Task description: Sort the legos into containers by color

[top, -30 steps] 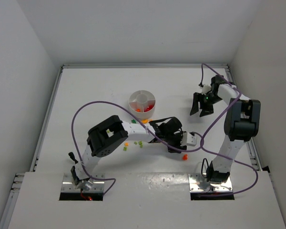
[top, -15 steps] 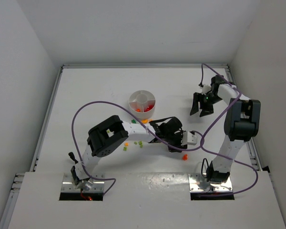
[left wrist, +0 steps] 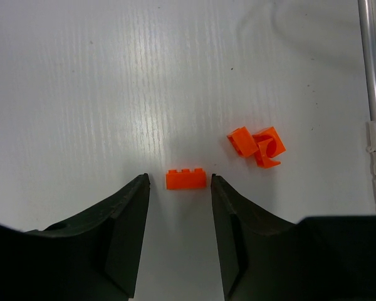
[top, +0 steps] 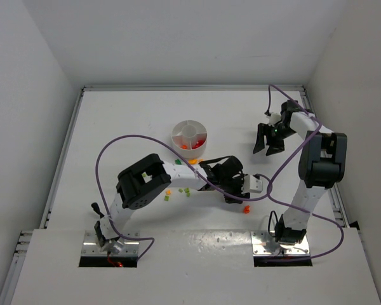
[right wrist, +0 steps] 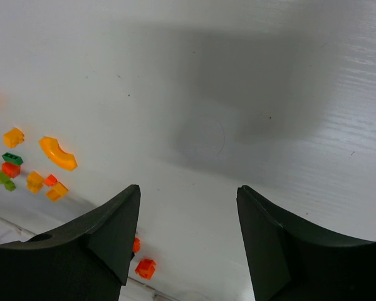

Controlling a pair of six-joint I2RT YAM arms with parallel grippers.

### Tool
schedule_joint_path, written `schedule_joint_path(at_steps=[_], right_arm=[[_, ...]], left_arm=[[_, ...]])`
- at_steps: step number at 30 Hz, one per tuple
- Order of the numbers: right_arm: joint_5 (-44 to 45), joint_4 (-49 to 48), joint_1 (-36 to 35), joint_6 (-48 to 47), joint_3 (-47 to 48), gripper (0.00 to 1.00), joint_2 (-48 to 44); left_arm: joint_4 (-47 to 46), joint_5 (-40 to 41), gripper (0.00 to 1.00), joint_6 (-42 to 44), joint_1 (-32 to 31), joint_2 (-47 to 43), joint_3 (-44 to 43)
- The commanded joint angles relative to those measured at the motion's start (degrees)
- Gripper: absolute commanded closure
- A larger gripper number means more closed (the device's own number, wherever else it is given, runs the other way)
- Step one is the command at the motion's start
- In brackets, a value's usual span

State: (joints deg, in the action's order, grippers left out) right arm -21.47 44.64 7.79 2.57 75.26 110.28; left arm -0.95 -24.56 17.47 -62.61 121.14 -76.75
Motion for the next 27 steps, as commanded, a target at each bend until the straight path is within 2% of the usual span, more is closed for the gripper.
schedule_joint_path(at_steps=[1, 4, 6, 15, 17, 22, 27], right_arm=[[-0.6, -0.4, 0.4, -0.5, 2.3, 0.36, -1.0], [-0.6, -0.4, 0.4, -0.5, 2.3, 0.36, -1.0], [-0.6, -0.4, 0.4, -0.5, 2.3, 0.36, -1.0], [-0.6, -0.4, 0.4, -0.5, 2.3, 0.36, -0.5], [-0.6, -0.4, 0.4, -0.5, 2.3, 0.37, -0.5], [-0.6, -0.4, 0.4, -0.5, 2.3, 0.37, -0.5], [-0.6, -0.4, 0.4, -0.5, 2.3, 0.37, -0.5]], left_arm=[[-1.9, -0.9, 0.5, -0.3, -0.8, 1.1, -0.1], [-1.9, -0.9, 0.52, -0.9, -0.8, 1.6, -0.1], [-1.9, -0.9, 0.58, -1.4, -0.8, 1.6, -0.1], [-1.9, -0.9, 0.7, -1.4, -0.8, 1.1, -0.6], [-1.9, -0.9, 0.7, -1.4, -0.8, 0.0, 1.2], [-1.4, -0.4, 0.73, -1.4, 1.2, -8.6, 6.3], [5.2, 0.3, 0.76, -1.4, 5.4, -17.9, 8.4]])
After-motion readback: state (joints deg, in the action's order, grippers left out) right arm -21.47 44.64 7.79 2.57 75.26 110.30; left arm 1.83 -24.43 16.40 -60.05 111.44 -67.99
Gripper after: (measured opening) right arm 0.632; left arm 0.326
